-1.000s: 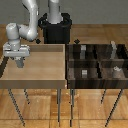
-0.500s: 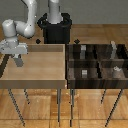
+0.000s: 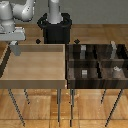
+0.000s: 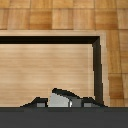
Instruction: Place the milk carton into the appropriate compartment.
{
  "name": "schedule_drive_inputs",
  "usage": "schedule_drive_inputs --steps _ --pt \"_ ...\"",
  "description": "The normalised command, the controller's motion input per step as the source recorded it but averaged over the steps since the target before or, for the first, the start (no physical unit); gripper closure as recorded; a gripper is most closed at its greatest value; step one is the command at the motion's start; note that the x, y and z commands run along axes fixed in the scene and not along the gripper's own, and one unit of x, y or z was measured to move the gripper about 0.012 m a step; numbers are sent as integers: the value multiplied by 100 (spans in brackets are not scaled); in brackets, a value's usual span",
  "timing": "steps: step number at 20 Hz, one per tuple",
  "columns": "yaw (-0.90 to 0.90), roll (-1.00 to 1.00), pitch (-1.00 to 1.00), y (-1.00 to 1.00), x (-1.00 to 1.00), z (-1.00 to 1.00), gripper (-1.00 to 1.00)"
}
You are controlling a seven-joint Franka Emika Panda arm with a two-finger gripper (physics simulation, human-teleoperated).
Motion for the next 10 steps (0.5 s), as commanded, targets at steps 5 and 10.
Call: schedule_drive_inputs --steps 5,10 --pt "0 0 0 80 0 0 100" --pt "0 0 0 100 0 0 100"
